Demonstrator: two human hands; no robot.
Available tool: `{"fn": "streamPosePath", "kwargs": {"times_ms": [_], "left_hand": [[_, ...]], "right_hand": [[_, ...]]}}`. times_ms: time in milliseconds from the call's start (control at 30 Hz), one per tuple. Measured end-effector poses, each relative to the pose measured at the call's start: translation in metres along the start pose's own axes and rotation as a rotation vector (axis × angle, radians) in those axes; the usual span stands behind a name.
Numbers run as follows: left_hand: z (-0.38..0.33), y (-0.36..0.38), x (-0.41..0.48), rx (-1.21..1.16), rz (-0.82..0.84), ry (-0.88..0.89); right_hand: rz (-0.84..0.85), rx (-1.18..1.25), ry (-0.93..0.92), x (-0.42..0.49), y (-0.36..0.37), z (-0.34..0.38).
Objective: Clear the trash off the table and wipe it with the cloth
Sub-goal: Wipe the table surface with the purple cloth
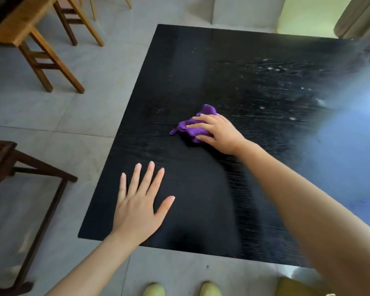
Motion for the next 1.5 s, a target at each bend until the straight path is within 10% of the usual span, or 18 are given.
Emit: {"fn": "streamPosePath", "kwargs": {"times_ms": [400, 867, 1233, 1500], "left_hand": [[0.003, -0.001, -0.001, -0.003, 0.004, -0.047], [0.009, -0.001, 0.002, -0.069, 0.07, 0.086], [0.069, 0.001, -0.031, -0.145, -0.016, 0.08], [0.061, 0.007, -0.087, -0.121, -0.072, 0.028]], "right_hand": [[-0.281, 0.003, 0.507, -0.161, -0.041, -0.11], [-0.466, 0.073, 1.293, -0.239, 0.019, 0.021], [-0.175, 0.092, 0.74, -0.046, 0.038, 0.096], [-0.083, 0.061, 0.295, -0.097, 0.061, 0.184]]}}
Point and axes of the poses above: each hand's wrist, its own x-axis towards the middle knuckle, its own y-axis out of the palm, z = x × y, the point moved 9 cm from there along x, towards the middle knuckle, and after that the axes turned 1 degree about z, right-handed, at the moved point
